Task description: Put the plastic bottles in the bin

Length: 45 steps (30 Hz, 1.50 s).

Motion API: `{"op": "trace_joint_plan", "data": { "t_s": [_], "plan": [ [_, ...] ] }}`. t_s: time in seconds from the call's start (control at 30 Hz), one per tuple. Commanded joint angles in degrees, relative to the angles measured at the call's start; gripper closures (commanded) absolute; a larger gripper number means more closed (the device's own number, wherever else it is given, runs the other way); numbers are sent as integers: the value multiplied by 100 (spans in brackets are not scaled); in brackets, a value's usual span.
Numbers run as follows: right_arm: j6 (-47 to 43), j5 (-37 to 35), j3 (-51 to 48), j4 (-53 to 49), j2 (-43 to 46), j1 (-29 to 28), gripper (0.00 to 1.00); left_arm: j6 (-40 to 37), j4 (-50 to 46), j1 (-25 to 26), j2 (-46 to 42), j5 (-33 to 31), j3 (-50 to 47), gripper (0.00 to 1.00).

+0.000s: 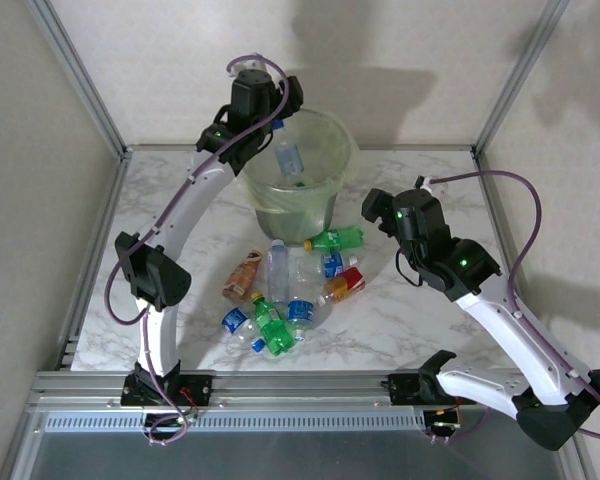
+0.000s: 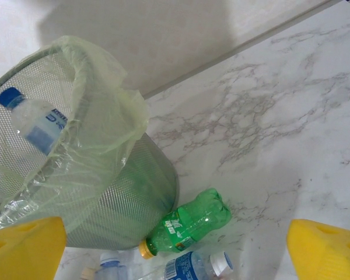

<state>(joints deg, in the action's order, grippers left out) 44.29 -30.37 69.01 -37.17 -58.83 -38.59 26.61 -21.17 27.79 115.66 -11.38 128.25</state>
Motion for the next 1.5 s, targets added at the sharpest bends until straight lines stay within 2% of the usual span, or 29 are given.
{"op": "trace_joint_plan", "data": {
  "t_s": [0.0, 0.27, 0.4, 0.57, 0.7, 0.8, 1.03, 1.17, 1.47],
  "plan": [
    [80, -108, 10, -36, 67, 37, 3, -191, 130, -6, -35, -425, 60, 14],
    [97, -84, -142, -1, 24, 45, 3, -454, 30, 303, -958, -784, -357, 13],
    [138, 79, -293, 47, -23, 43, 3, -324, 513, 370, -2163, -821, -1733, 10],
    [471, 376, -692, 74, -49, 40, 3, -78, 1140, 344, -3714, -966, -3712, 1],
    [907, 797, -1177, 239, -74, 36, 3, 177, 959, 200, -4512, -925, -4739, 0],
    [1235, 1045, -1493, 318, -153, 11, 3, 481, 793, -90, -4932, -585, -5401, 0],
    [2092, 1313, -1931, 216, -554, -88, 3, 1232, 641, -956, -5420, 346, -6488, 1],
    [2411, 1339, -1931, 98, -930, -455, 1, 1458, 609, -1150, -5441, 653, -6907, 2],
    [2714, 1522, -1936, 162, -1579, -693, 1, 1825, 567, -1434, -5266, 1116, -7481, 4]
  ]
}}
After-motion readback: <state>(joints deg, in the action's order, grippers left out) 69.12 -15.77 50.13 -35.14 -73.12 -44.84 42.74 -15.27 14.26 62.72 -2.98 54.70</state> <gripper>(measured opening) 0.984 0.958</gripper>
